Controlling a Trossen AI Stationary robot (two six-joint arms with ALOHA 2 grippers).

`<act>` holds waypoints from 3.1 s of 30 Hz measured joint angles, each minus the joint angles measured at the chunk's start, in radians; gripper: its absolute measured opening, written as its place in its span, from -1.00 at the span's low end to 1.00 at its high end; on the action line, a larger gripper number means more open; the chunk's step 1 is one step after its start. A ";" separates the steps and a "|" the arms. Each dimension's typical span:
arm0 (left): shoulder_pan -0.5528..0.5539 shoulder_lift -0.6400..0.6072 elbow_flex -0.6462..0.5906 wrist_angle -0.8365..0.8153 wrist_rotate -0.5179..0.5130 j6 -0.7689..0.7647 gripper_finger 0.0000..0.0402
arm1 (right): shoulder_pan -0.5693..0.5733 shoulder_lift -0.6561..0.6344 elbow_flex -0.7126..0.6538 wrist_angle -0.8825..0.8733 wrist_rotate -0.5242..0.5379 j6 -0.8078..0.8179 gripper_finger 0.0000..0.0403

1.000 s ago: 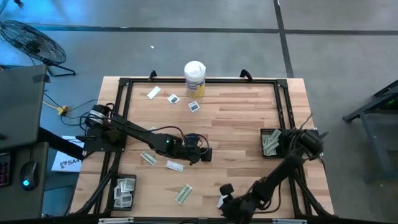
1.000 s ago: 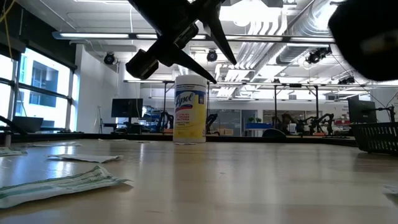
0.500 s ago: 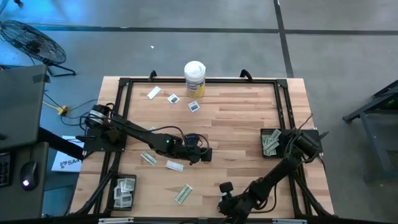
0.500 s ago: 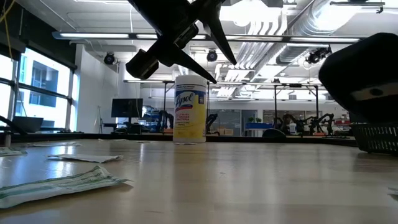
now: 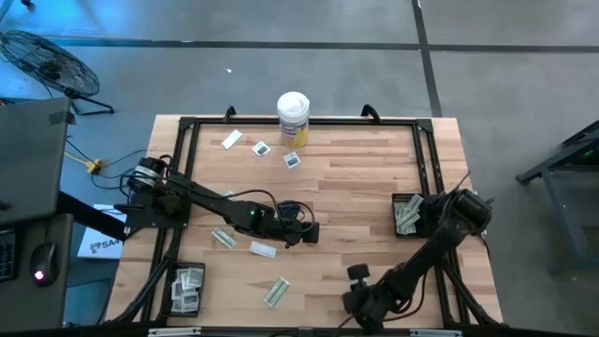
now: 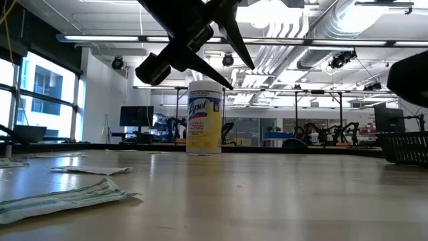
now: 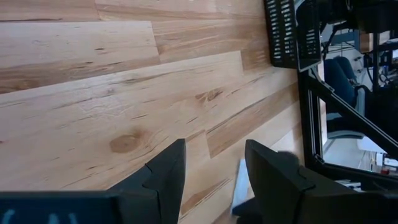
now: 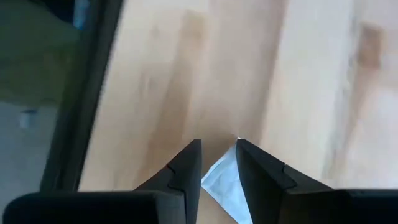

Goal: Pick & Place First Aid Supplies
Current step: Put the white towelette sachet into the left black bin

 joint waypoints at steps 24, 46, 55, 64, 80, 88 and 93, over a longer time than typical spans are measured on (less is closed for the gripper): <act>0.000 0.000 0.000 0.000 0.000 0.000 -0.19 | 0.000 0.015 0.007 -0.097 -0.021 0.186 -0.56; 0.000 0.000 0.000 0.000 0.000 0.000 -0.19 | -0.072 0.027 0.144 -0.242 0.094 -0.288 -0.99; 0.000 0.000 0.000 0.000 0.000 0.000 -0.19 | -0.077 0.025 0.120 -0.277 0.089 -0.214 -0.99; 0.000 0.000 0.000 0.000 0.000 0.000 -0.19 | -0.099 0.023 0.080 -0.279 0.047 -0.124 -0.87; 0.000 0.000 0.000 0.000 0.000 0.000 -0.19 | -0.102 0.020 0.084 -0.311 -0.009 0.070 -0.78; 0.000 0.000 0.000 0.000 0.000 0.000 -0.19 | -0.133 0.018 0.085 -0.339 -0.067 0.131 -0.88; 0.000 0.000 0.000 0.000 0.000 0.000 -0.19 | -0.157 0.027 0.086 -0.345 -0.079 0.142 -0.95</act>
